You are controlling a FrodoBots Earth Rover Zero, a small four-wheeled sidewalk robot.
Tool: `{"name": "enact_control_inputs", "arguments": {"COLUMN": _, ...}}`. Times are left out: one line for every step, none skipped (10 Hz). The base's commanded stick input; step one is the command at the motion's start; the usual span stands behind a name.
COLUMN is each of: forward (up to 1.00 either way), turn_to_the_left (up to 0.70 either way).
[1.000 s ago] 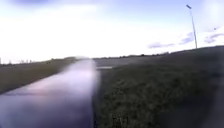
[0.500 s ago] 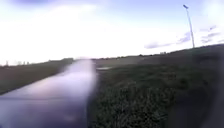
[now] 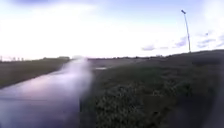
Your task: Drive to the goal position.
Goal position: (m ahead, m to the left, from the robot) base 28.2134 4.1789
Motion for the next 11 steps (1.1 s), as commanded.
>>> {"name": "enact_control_inputs", "arguments": {"forward": 0.45, "turn_to_the_left": 0.0}}
{"name": "enact_control_inputs", "arguments": {"forward": 0.45, "turn_to_the_left": 0.0}}
{"name": "enact_control_inputs", "arguments": {"forward": 0.45, "turn_to_the_left": 0.0}}
{"name": "enact_control_inputs", "arguments": {"forward": 0.45, "turn_to_the_left": 0.11}}
{"name": "enact_control_inputs", "arguments": {"forward": 0.45, "turn_to_the_left": 0.27}}
{"name": "enact_control_inputs", "arguments": {"forward": 0.45, "turn_to_the_left": 0.27}}
{"name": "enact_control_inputs", "arguments": {"forward": 0.45, "turn_to_the_left": 0.27}}
{"name": "enact_control_inputs", "arguments": {"forward": 0.45, "turn_to_the_left": 0.27}}
{"name": "enact_control_inputs", "arguments": {"forward": 0.45, "turn_to_the_left": 0.27}}
{"name": "enact_control_inputs", "arguments": {"forward": 0.45, "turn_to_the_left": 0.27}}
{"name": "enact_control_inputs", "arguments": {"forward": 0.45, "turn_to_the_left": 0.27}}
